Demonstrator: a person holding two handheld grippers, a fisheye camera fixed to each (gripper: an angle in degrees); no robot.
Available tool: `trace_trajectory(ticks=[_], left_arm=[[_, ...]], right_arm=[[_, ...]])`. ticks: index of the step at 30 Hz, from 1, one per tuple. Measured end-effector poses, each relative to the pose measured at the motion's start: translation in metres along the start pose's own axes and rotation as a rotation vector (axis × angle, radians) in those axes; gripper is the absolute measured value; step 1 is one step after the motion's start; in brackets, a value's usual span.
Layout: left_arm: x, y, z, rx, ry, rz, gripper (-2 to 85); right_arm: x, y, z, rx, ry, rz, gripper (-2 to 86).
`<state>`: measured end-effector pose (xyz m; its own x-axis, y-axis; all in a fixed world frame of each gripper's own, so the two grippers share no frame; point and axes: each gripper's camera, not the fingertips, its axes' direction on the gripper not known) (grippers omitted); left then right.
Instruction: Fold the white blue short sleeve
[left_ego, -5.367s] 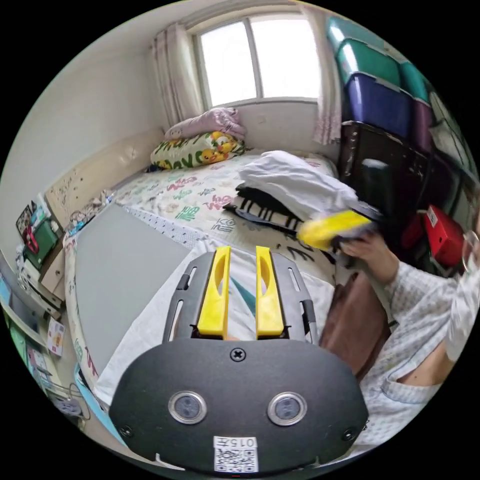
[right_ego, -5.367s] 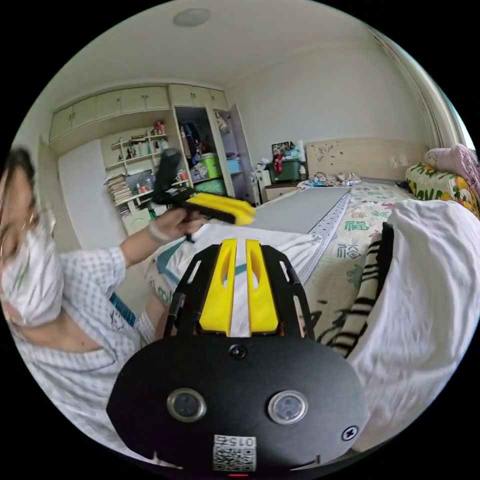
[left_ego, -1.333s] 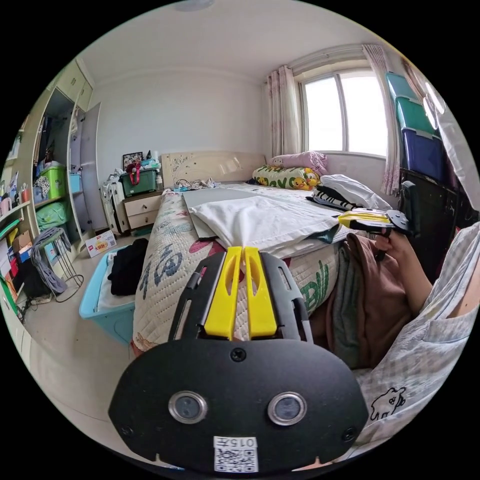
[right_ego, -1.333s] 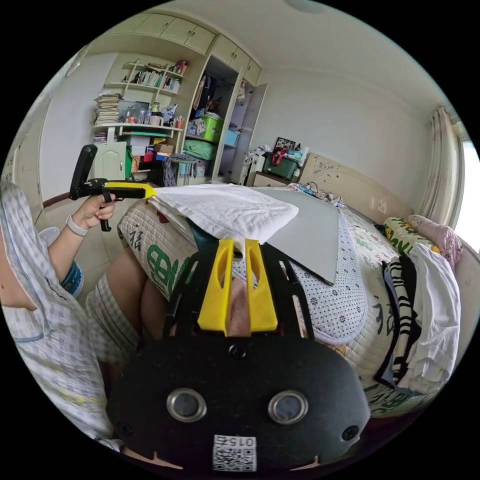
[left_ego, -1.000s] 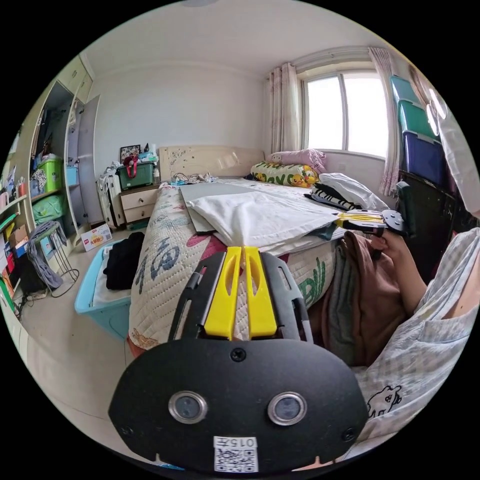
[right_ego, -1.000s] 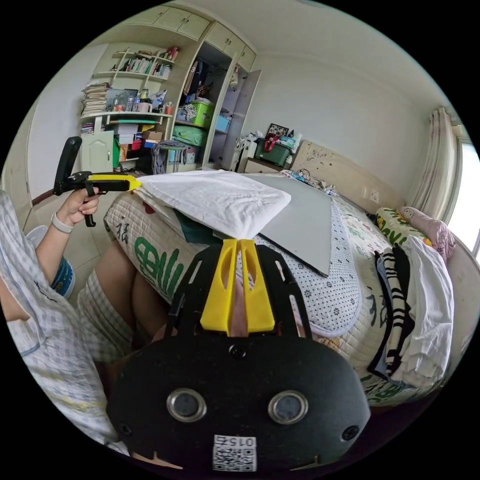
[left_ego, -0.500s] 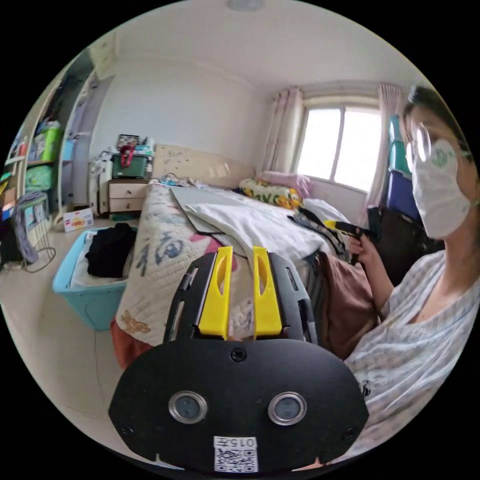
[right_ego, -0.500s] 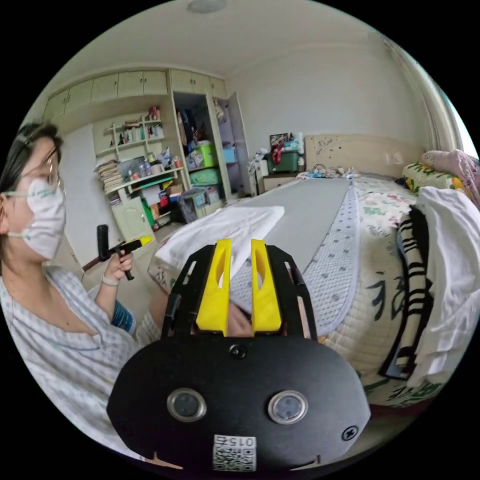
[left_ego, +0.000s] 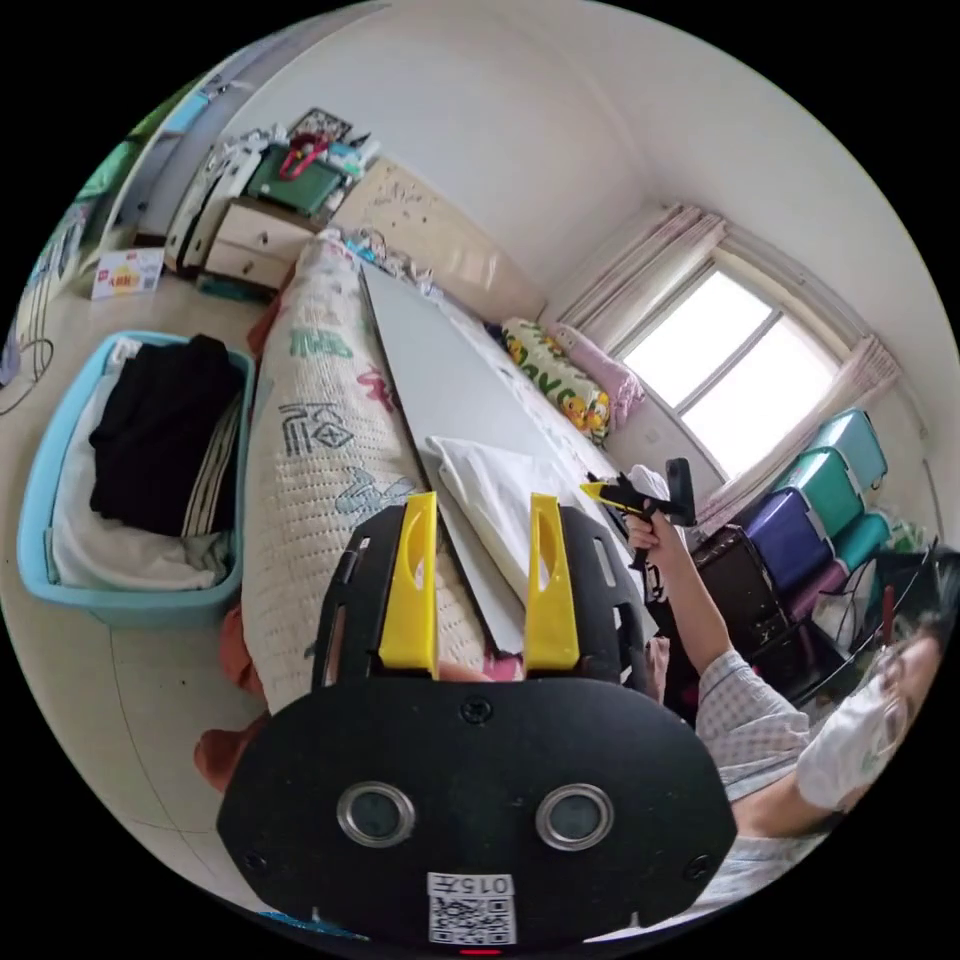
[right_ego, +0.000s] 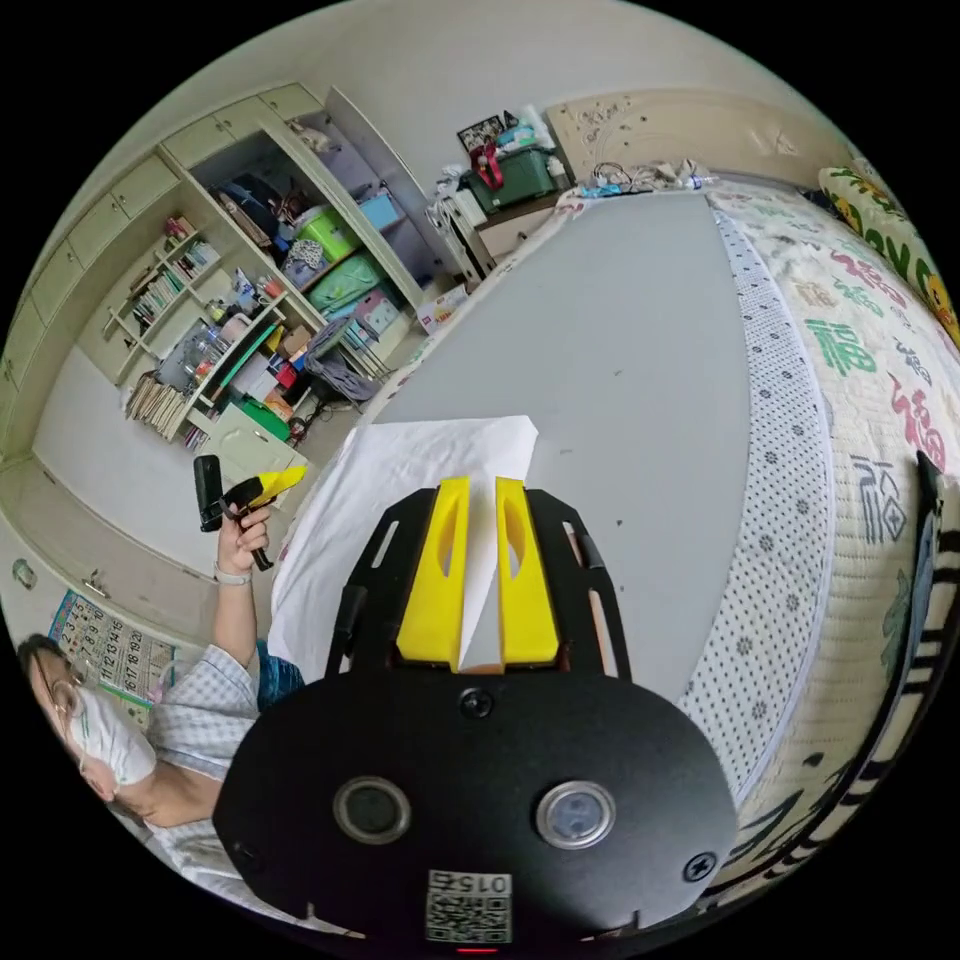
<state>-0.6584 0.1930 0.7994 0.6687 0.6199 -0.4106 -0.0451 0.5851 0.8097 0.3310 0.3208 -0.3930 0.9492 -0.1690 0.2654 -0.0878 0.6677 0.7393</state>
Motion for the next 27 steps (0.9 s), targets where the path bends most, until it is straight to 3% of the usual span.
trace_trajectory(ticks=[3,15,22,27], left_arm=[[-0.036,-0.025,0.030,-0.111,0.086,-0.049,15.7],[-0.125,-0.048,0.042,-0.066,0.220,-0.197,10.9],[-0.143,-0.056,0.036,-0.062,0.230,-0.233,4.0],[-0.138,-0.064,0.028,-0.061,0.211,-0.219,1.8]], right_arm=[[-0.010,-0.023,0.004,-0.053,-0.001,0.008,3.7],[-0.080,-0.076,0.027,-0.203,-0.011,-0.116,0.8],[-0.089,-0.046,-0.003,-0.115,0.108,-0.146,7.8],[-0.069,-0.015,0.024,-0.166,0.097,-0.118,9.4]])
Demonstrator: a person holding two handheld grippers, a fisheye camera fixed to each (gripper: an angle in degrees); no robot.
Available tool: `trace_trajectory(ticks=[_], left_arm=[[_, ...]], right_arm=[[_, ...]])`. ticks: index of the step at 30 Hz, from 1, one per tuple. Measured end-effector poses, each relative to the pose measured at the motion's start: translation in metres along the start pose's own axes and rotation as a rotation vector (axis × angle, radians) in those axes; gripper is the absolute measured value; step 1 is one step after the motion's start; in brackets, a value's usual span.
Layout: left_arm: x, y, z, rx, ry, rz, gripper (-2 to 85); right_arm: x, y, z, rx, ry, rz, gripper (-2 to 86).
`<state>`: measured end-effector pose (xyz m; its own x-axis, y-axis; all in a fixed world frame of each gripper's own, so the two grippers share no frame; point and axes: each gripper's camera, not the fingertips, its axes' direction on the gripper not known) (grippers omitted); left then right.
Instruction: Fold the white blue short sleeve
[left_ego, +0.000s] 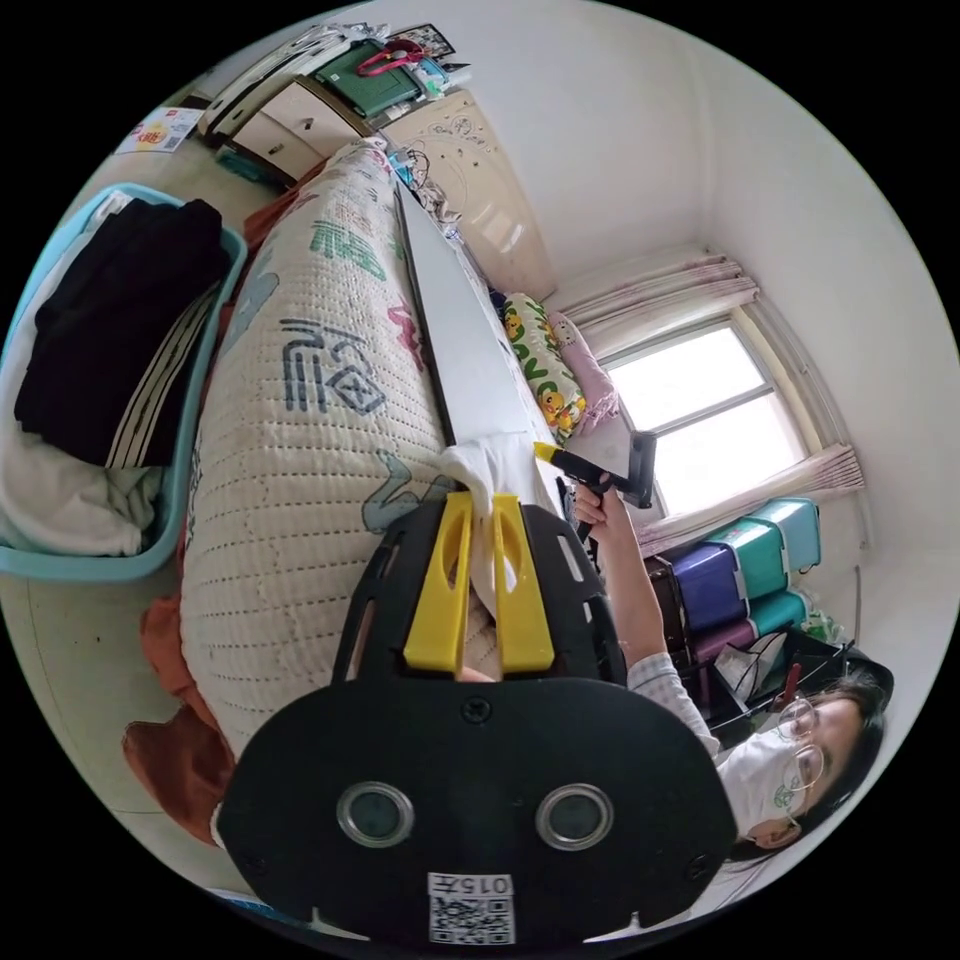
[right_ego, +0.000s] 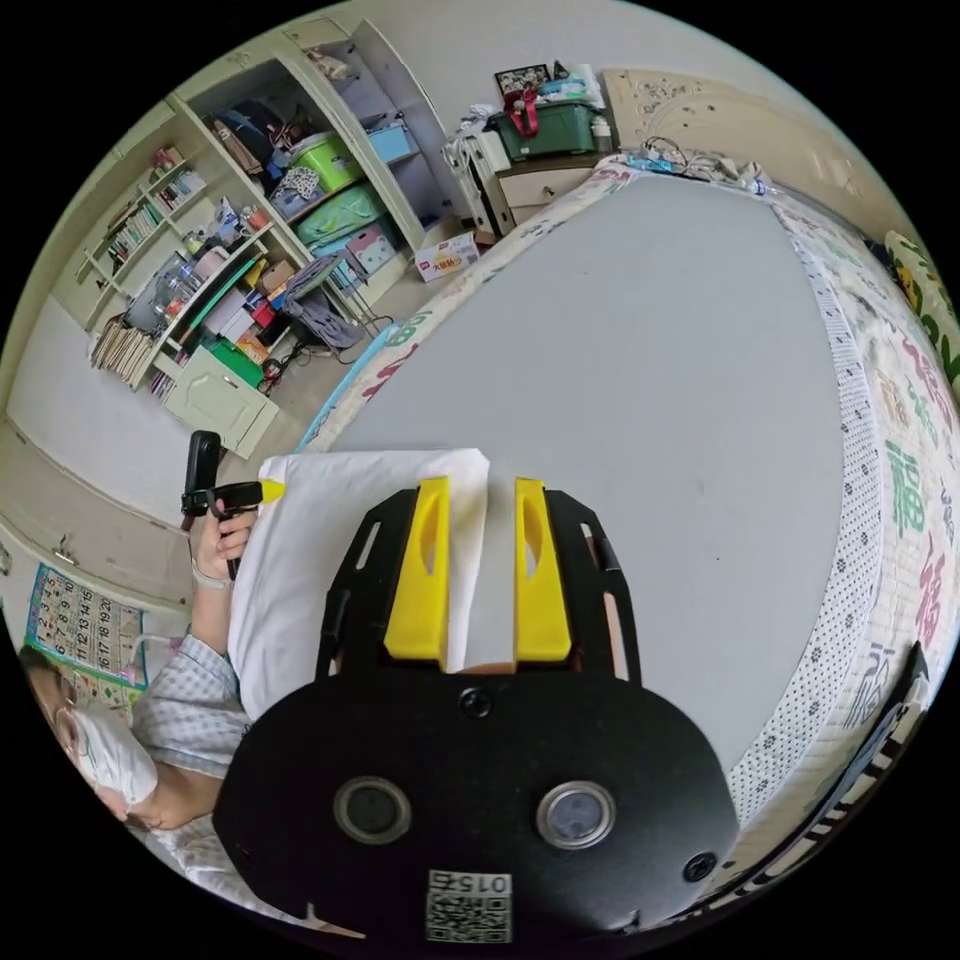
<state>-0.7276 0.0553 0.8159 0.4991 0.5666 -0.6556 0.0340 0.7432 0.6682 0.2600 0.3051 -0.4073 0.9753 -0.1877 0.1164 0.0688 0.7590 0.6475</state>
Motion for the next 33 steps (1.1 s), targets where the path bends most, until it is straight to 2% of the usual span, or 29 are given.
trace_trajectory(ticks=[6,9,15,19,26,33], left_arm=[[0.035,-0.002,-0.020,0.035,-0.074,0.062,1.1],[0.075,0.001,-0.037,0.055,-0.159,0.164,0.9],[0.201,0.023,-0.073,0.136,-0.149,0.412,0.9],[0.325,0.056,-0.084,0.191,-0.159,0.642,1.1],[0.493,0.119,-0.084,0.242,-0.054,0.926,1.1],[0.580,0.175,-0.067,0.171,0.171,1.097,0.9]], right_arm=[[0.003,0.047,0.036,-0.002,-0.077,-0.012,5.0],[-0.009,0.090,0.028,0.077,-0.084,-0.033,2.5],[-0.036,0.229,-0.052,0.353,-0.103,-0.149,0.8],[-0.052,0.351,-0.115,0.540,-0.093,-0.208,0.5],[-0.092,0.570,-0.188,0.803,-0.022,-0.279,0.5],[-0.167,0.767,-0.199,0.942,0.156,-0.342,0.5]])
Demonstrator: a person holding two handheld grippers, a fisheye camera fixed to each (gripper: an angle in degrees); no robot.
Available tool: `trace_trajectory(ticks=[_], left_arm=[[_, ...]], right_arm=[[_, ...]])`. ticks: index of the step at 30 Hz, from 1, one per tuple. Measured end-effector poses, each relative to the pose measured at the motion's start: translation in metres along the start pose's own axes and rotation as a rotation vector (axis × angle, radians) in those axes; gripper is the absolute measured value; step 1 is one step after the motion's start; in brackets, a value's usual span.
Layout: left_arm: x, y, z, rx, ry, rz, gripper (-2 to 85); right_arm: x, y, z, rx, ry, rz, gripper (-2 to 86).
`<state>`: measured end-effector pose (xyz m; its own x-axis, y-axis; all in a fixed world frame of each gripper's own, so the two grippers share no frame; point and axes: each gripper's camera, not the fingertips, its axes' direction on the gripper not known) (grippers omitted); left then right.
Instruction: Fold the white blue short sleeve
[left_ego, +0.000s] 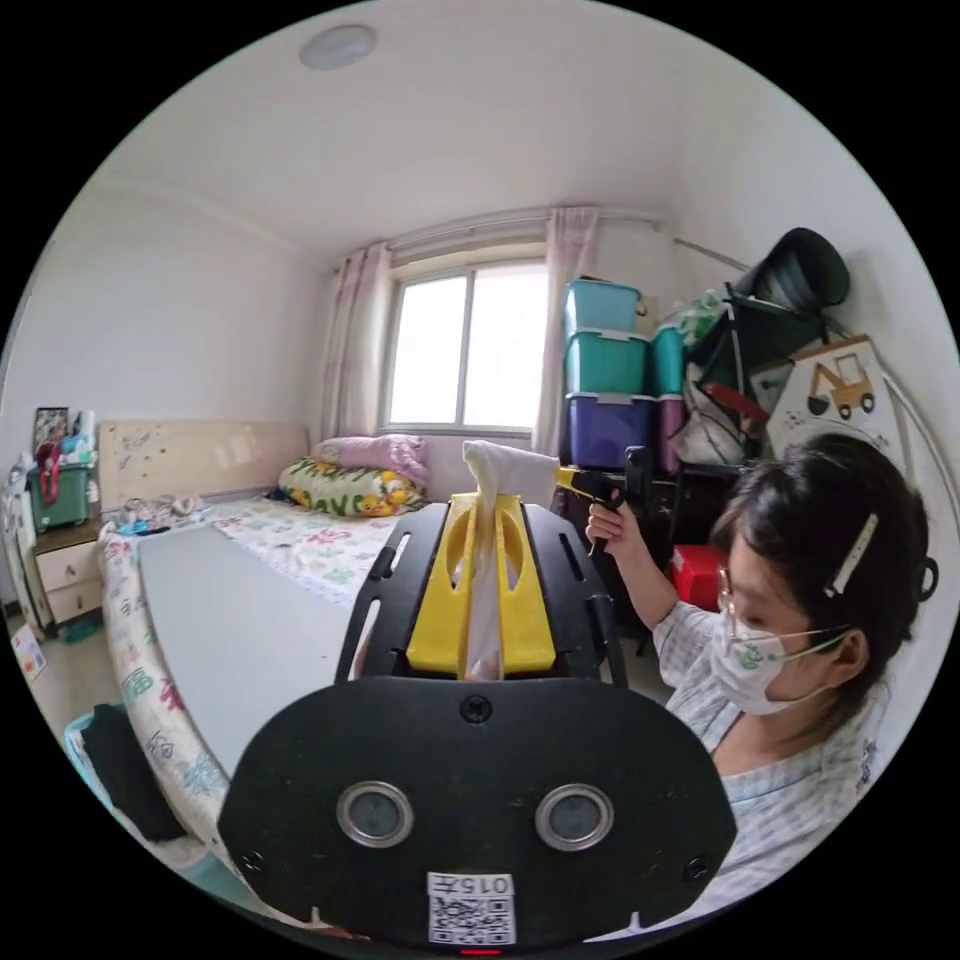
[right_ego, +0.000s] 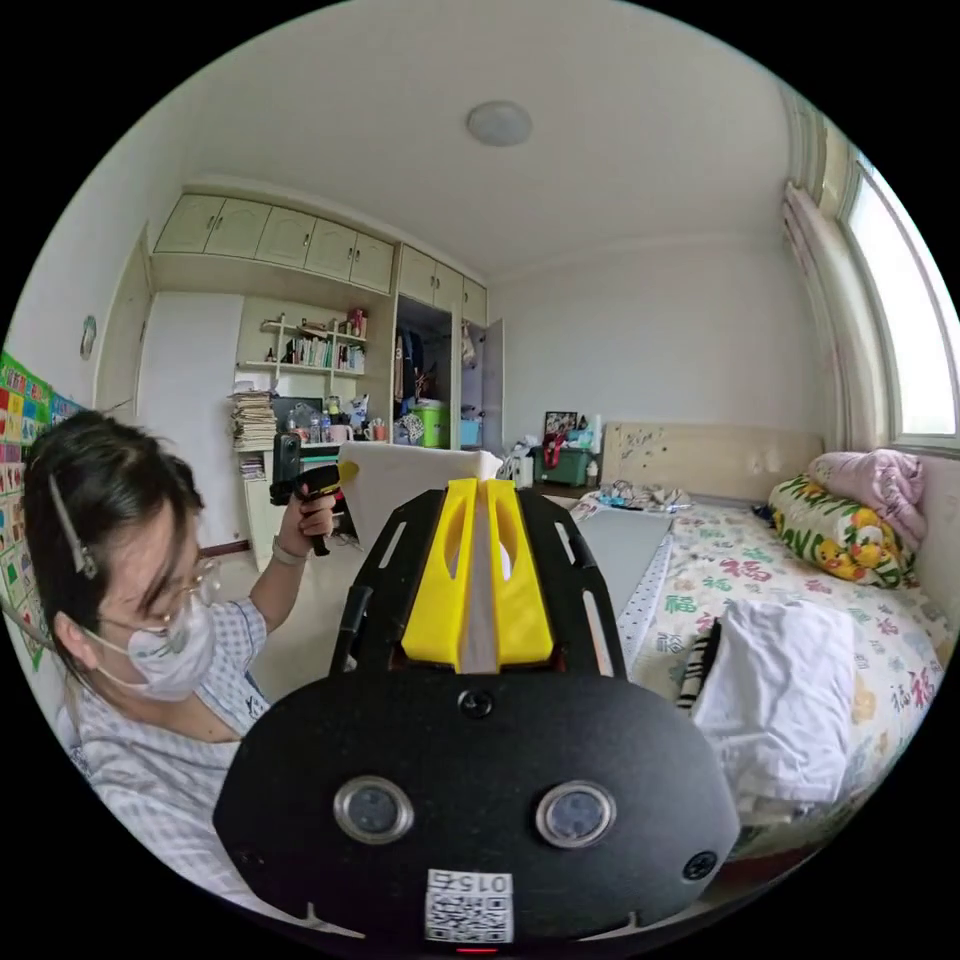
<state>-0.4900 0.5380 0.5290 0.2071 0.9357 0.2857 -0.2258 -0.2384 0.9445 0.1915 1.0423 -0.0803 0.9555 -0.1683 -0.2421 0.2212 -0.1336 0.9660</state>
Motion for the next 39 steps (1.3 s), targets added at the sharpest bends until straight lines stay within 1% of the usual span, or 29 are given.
trace_trajectory(ticks=[2,5,7,9,11,12,13,16,18,21,23,25,27,30,32,34,36,38,39], left_arm=[[0.016,-0.001,0.020,-0.006,0.111,0.001,0.9],[0.020,0.016,0.055,-0.053,0.234,-0.050,0.8],[0.014,0.036,0.080,-0.092,0.292,-0.108,0.7],[0.001,0.064,0.107,-0.132,0.339,-0.190,0.5],[-0.021,0.111,0.147,-0.196,0.393,-0.311,0.1],[-0.027,0.124,0.157,-0.211,0.404,-0.345,-0.1],[-0.038,0.150,0.177,-0.238,0.407,-0.400,-0.3],[-0.062,0.204,0.219,-0.339,0.303,-0.495,-0.6],[-0.069,0.221,0.231,-0.361,0.260,-0.532,-0.6],[-0.067,0.212,0.227,-0.334,0.224,-0.520,-0.7],[-0.049,0.191,0.232,-0.395,0.111,-0.413,-0.6],[-0.037,0.179,0.239,-0.442,0.051,-0.352,-0.6],[-0.035,0.170,0.242,-0.459,0.046,-0.341,-0.5],[-0.039,0.156,0.237,-0.453,0.014,-0.358,-0.2],[-0.035,0.136,0.230,-0.445,-0.047,-0.313,-0.4],[-0.031,0.115,0.225,-0.436,-0.097,-0.272,-0.5],[-0.030,0.092,0.223,-0.414,-0.109,-0.238,-0.5],[-0.032,0.062,0.226,-0.384,-0.107,-0.222,-0.1],[-0.033,0.055,0.229,-0.382,-0.106,-0.216,0.0]], right_arm=[[-0.037,0.031,-0.039,0.011,0.056,0.014,0.5],[-0.072,0.078,-0.062,0.010,0.131,0.069,0.5],[-0.081,0.111,-0.062,-0.005,0.184,0.120,0.5],[-0.077,0.146,-0.055,-0.027,0.213,0.203,0.5],[-0.047,0.197,-0.027,-0.090,0.226,0.344,0.5],[-0.035,0.211,-0.017,-0.119,0.226,0.384,0.5],[-0.009,0.240,0.009,-0.191,0.216,0.469,0.5],[0.053,0.311,0.081,-0.359,0.168,0.651,0.4],[0.071,0.333,0.107,-0.358,0.204,0.681,0.3],[0.080,0.333,0.128,-0.292,0.220,0.668,-0.1],[0.080,0.327,0.144,-0.286,0.352,0.622,-0.3],[0.082,0.323,0.158,-0.307,0.407,0.590,-0.3],[0.084,0.318,0.170,-0.315,0.410,0.568,-0.1],[0.083,0.299,0.194,-0.339,0.491,0.481,0.7],[0.085,0.272,0.225,-0.384,0.574,0.374,2.9],[0.089,0.247,0.257,-0.418,0.604,0.278,4.9],[0.095,0.219,0.292,-0.421,0.615,0.186,5.7],[0.114,0.179,0.344,-0.410,0.637,0.078,6.9],[0.121,0.168,0.359,-0.412,0.648,0.059,7.2]])
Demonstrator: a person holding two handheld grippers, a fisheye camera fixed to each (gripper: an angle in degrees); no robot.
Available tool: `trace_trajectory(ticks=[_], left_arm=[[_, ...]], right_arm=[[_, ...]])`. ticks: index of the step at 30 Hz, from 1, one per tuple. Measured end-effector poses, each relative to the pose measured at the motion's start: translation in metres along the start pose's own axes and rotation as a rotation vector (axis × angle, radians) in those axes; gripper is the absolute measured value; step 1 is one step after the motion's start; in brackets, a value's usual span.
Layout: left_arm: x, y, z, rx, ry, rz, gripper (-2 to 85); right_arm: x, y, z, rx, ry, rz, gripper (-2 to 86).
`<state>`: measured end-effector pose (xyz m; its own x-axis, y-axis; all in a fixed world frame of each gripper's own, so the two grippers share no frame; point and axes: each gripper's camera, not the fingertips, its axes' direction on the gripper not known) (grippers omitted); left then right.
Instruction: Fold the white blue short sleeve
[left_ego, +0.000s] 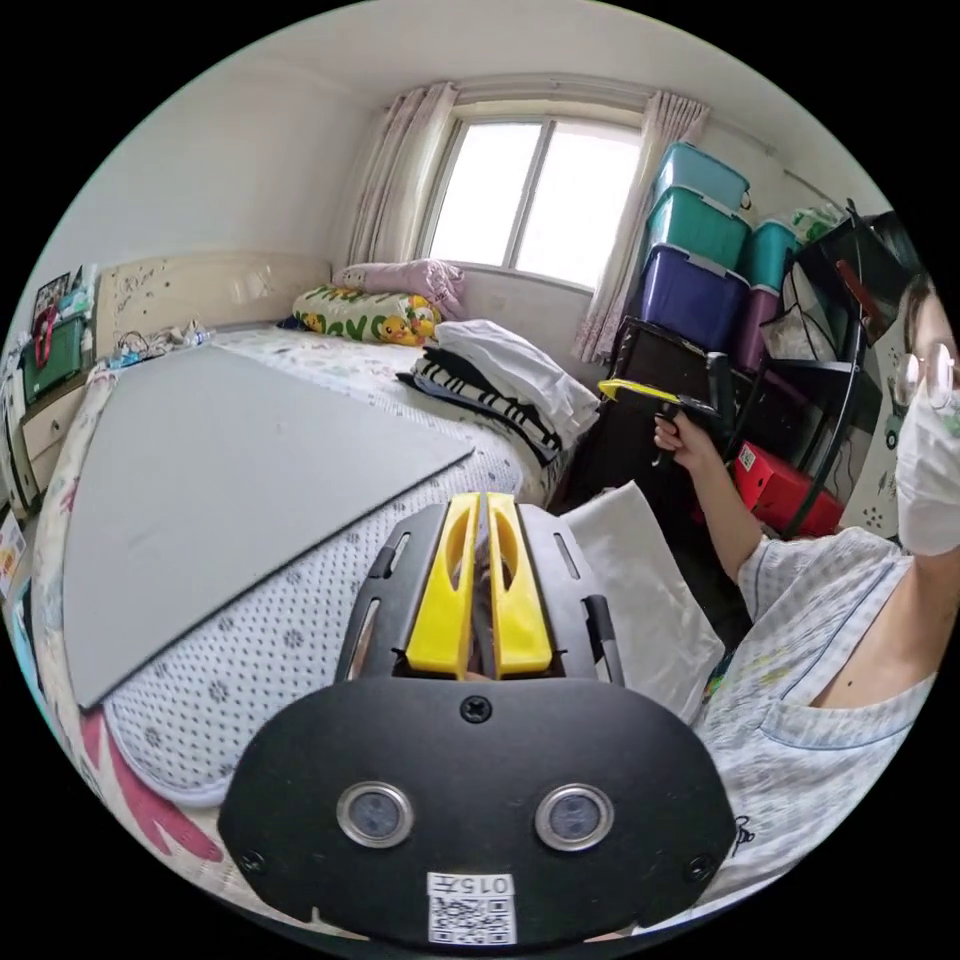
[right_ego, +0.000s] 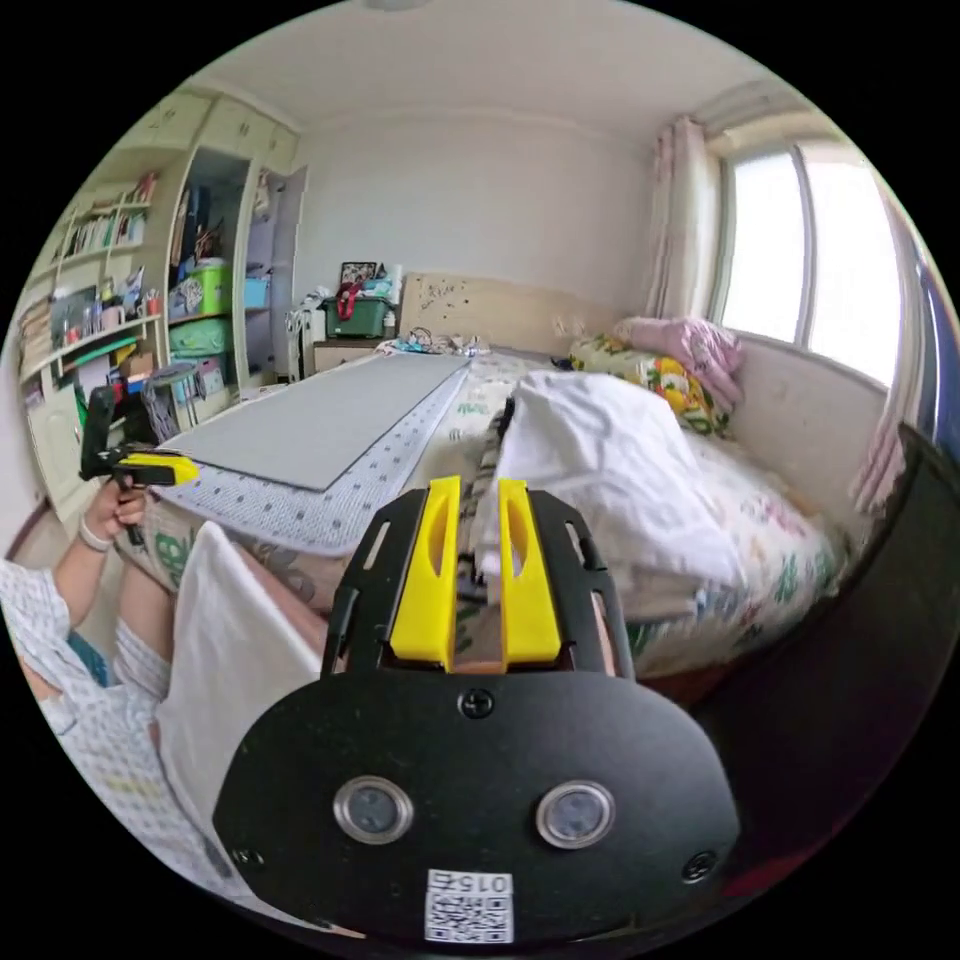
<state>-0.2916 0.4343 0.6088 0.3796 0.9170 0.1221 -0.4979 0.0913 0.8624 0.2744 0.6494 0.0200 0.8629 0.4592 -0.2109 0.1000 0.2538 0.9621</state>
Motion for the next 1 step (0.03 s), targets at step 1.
trace_trajectory(ticks=[1], left_arm=[[0.0014,-0.0152,0.0022,-0.003,-0.002,0.012,0.2]], right_arm=[[-0.0024,-0.0332,0.0216,0.003,0.023,-0.029,7.6]])
